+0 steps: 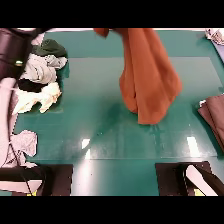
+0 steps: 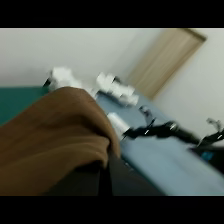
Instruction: Fold the shirts.
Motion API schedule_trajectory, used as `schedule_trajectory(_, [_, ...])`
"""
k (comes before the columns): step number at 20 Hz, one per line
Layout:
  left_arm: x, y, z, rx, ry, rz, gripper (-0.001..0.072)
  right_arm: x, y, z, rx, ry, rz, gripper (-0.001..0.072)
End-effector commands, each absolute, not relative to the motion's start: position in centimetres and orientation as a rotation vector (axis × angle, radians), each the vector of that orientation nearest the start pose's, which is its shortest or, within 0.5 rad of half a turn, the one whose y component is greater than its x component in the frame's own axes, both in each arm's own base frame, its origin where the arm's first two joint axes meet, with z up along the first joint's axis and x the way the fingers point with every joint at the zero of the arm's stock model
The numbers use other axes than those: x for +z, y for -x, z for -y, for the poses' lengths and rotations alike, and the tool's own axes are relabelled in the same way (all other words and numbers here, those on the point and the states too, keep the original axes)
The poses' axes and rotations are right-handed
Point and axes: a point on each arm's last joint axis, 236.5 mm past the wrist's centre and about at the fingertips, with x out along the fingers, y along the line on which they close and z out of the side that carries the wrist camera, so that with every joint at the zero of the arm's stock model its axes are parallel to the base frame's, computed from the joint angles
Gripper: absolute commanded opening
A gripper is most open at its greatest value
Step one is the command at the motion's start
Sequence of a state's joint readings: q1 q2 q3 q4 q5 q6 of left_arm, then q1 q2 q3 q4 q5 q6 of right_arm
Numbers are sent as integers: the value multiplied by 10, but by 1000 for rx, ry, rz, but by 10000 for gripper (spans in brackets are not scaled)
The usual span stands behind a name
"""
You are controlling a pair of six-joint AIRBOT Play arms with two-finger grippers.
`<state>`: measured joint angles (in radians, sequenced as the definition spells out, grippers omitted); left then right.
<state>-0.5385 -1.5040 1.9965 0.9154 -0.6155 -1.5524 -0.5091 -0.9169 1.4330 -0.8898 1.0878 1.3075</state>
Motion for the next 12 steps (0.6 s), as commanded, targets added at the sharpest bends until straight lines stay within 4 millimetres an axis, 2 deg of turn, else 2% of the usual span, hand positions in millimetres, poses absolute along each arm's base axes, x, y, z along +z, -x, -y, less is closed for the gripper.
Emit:
schedule_trajectory(1, [231, -477, 326, -540, 262, -660, 23, 303, -378, 64, 57, -370, -454, 204])
schedule_trajectory(2, [192, -480, 308, -442, 212, -756, 23, 291, -378, 56, 86, -376, -505, 203])
schedule_trajectory(3, [163, -479, 291, -357, 172, -823, 23, 278, -379, 47, 119, -381, -560, 204])
schedule_trajectory(4, [140, -479, 273, -276, 139, -871, 23, 265, -381, 37, 153, -388, -615, 204])
schedule_trajectory(5, [124, -479, 260, -220, 115, -899, 23, 251, -381, 27, 188, -391, -678, 204])
schedule_trajectory(7, [105, -481, 238, -135, 106, -930, 23, 208, -377, 17, 192, -372, -857, 204])
schedule_trajectory(10, [97, -492, 211, -27, 169, -921, 24, 146, -363, 18, 102, -282, -1128, 204])
schedule_trajectory(12, [94, -503, 195, 19, 220, -910, 24, 119, -359, 9, 94, -203, -1236, 204])
